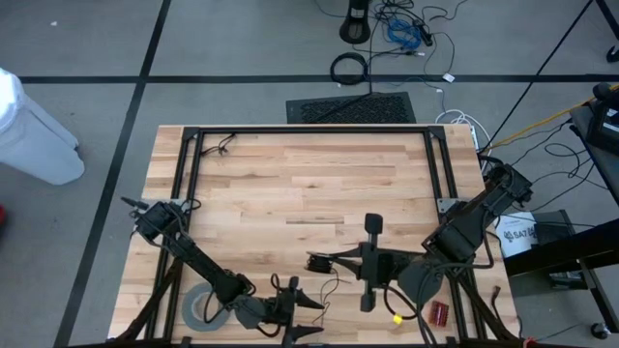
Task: Coil cords
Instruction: Coil the black wire onto the spool
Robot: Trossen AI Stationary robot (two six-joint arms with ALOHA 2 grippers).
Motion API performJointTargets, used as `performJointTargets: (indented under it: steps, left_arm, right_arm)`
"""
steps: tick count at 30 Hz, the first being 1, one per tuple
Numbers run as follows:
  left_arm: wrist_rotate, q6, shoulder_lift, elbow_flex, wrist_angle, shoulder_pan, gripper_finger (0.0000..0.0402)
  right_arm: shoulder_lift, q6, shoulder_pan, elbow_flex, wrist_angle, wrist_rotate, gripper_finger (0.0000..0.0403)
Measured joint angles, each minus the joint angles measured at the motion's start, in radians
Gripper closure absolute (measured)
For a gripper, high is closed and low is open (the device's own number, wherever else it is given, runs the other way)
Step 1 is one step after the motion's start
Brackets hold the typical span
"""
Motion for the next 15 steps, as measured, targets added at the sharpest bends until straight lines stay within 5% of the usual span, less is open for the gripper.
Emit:
performJointTargets:
  steps: [15]
  left_arm:
    - [-0.08,-0.084,0.0,0.0,-0.082,-0.001,0.0325]
  right_arm:
    - [0.0,0.0,0.0,0.0,-0.001,-0.001,0.0403]
